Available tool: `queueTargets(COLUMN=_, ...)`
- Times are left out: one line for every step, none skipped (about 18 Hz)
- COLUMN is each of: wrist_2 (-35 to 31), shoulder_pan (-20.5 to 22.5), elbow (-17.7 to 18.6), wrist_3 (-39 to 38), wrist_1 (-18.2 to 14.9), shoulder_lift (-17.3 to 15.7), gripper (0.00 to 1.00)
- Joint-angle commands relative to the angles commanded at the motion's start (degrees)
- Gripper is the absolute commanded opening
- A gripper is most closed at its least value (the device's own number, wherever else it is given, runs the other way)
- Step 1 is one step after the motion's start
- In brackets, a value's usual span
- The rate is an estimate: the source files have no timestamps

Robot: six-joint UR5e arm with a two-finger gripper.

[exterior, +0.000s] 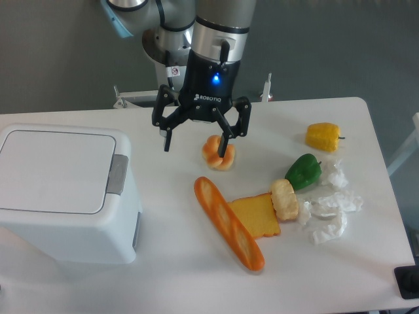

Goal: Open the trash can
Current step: 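Move the open gripper toward the gray latch on the white trash can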

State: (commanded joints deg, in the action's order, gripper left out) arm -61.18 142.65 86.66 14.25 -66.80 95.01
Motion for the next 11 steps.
queueTargets(wrist_2=0.53, shoulder_pan=0.0, elbow=0.09, wrist_3=-0.79, wrist_1=0.0, shoulder_lift=0.18, gripper=1.0)
queueTargets(wrist_2=0.97, shoulder_pan=0.0, elbow=0.35, wrist_3=-1.15, wrist_1=-0.09, shoulder_lift=0.18, gripper=1.0)
queueTargets(wrist_2=0.97, shoulder_pan=-0.09, elbow=0.61, wrist_3=-1.15, wrist_1=-0.09, shoulder_lift=0.18, gripper=1.0)
queueTargets(wrist_2=0.97, shoulder_pan=-0.09, elbow=0.79, wrist_3=-1.15, wrist_1=-0.09, shoulder_lift=0.26, gripper=1.0)
queueTargets(wrist_2=1.24, shoulder_pan=-0.17, elbow=0.79, wrist_3=-1.24, wrist_1=-0.09, shoulder_lift=0.27, gripper=1.0)
queueTargets(wrist_2=2.02, shoulder_pan=-0.52, elbow=0.79, wrist_3=-1.24, wrist_1=-0.09, shoulder_lift=0.27, gripper=1.0)
queueTargets(wrist_2=2.64, shoulder_pan=-0.7, elbow=0.79, wrist_3=-1.24, wrist_1=-0.09, shoulder_lift=0.35, gripper=1.0)
queueTargets(wrist_2=2.82, shoulder_pan=-0.79, elbow=0.97, wrist_3=-1.15, wrist_1=-0.09, shoulder_lift=0.53, gripper=1.0)
queueTargets(wrist_2=2.82, shoulder_pan=-0.88, elbow=1.14, wrist_3=-1.07, wrist_1=0.0, shoulder_lift=0.62, gripper=1.0)
queueTargets(wrist_2=2.82, shoulder_pan=-0.97, elbow=1.14, wrist_3=-1.06, wrist_1=-0.09, shoulder_lift=0.88, gripper=1.0)
queueTargets(wrist_2=2.82, shoulder_pan=-1.49, elbow=1.14, wrist_3=-1.06, wrist_1=0.0, shoulder_lift=1.14, gripper=1.0)
